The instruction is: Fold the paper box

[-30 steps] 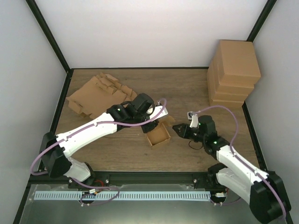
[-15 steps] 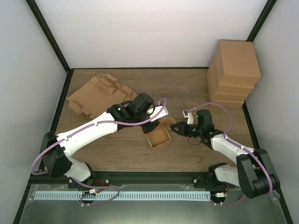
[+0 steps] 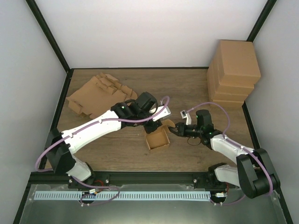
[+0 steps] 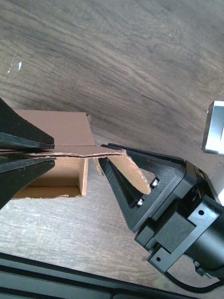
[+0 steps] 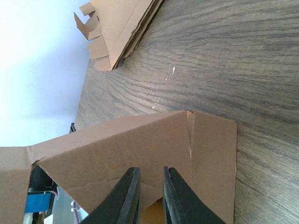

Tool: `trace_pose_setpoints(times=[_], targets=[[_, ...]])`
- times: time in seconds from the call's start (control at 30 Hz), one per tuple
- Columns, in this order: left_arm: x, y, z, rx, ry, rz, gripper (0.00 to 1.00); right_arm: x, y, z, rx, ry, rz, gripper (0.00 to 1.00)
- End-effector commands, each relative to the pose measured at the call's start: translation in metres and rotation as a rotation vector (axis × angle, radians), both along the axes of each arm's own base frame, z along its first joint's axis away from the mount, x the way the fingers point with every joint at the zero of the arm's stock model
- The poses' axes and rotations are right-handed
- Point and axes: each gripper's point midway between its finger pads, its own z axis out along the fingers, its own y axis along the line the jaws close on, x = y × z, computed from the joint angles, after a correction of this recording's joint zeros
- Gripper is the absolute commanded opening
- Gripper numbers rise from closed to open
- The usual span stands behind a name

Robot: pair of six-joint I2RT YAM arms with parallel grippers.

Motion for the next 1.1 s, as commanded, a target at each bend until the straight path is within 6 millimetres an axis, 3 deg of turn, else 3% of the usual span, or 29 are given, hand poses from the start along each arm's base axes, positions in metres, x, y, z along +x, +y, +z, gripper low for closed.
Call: trace_pose_setpoints(times=[0.0,0.2,0.47,0.73,1.07], targets=[[-0.005,-0.006,0.001,-0.021,0.053,-0.010,0.06,-0.004,0.003,0.002,0.006,-0.016,0.028,0.15],[-0.008,-0.006,-0.010,-0.005,0.088,-0.003,0.06,-0.011,0.006,0.005,0.023,0.010,0.040,0.15],[0.001,-0.008,-0.003,-0.006,0.068,0.023,0.07,-0.021,0.015,0.009,0.038,0.034,0.064,0.15],[-0.010,-0.009,-0.014,-0.003,0.123,-0.001,0.06,-0.032,0.011,-0.011,0.015,0.074,0.042,0.14],[-0.020,-0.008,-0.026,0.022,0.177,-0.025,0.06,-0.023,0.000,-0.012,-0.067,0.025,-0.029,0.14]])
